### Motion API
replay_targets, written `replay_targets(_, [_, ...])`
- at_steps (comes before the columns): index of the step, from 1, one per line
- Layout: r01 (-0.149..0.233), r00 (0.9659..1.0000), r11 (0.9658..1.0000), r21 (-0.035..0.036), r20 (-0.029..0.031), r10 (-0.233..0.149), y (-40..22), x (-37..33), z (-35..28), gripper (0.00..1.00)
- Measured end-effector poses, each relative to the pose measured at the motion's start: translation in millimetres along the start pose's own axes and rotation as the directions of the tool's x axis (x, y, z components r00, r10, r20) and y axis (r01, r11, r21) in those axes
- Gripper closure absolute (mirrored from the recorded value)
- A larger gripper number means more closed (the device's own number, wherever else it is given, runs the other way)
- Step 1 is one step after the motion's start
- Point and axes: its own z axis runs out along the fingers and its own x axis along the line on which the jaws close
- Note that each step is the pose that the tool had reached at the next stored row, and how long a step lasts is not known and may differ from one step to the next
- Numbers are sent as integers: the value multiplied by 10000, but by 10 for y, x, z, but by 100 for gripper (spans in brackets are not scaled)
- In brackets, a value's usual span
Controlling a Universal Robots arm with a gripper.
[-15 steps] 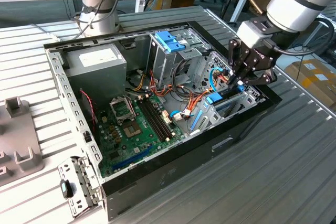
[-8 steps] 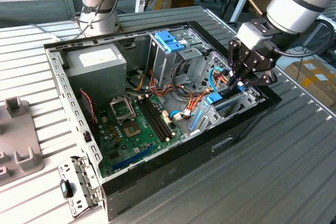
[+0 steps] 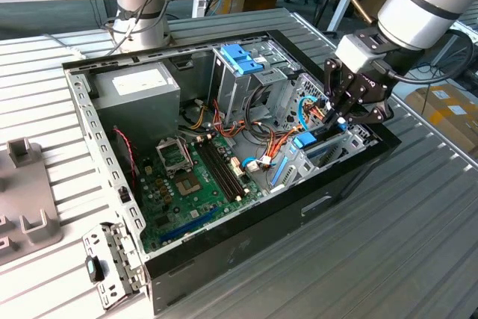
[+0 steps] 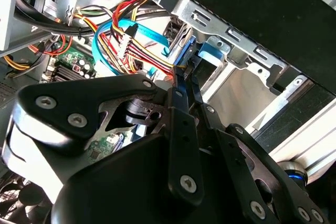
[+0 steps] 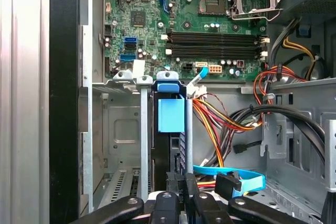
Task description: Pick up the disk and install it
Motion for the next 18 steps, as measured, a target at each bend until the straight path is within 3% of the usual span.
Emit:
replay_targets(15, [0,10000,10000,0,-1,0,24,6,36,83])
replay_targets(17, [0,10000,10000,0,2,0,25,6,38,82])
replay_targets(18, [0,10000,10000,0,2,0,25,6,38,76])
